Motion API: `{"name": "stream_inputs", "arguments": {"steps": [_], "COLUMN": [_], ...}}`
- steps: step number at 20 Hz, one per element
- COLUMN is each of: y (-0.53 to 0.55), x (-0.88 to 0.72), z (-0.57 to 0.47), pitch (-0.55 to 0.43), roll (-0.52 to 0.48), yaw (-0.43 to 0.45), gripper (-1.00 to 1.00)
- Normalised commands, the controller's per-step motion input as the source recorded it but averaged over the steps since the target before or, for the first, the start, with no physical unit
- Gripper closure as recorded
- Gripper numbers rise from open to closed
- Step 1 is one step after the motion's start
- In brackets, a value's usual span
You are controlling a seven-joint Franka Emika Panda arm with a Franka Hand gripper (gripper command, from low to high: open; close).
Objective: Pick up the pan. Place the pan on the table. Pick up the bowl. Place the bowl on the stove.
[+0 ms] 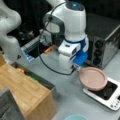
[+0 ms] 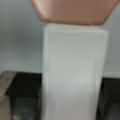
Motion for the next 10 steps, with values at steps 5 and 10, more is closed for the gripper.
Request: {"name": "stream_inputs", "arguments": {"steps": [5,10], "y": [-0.10,-0.13], "x": [-0.34,-0.34], "z": [-0.05,-0.06], "pitch": [-0.092,-0.139], "roll": [0.135,0.178], "yaw": [0.261,0.106], "gripper": [1.00,1.00]}}
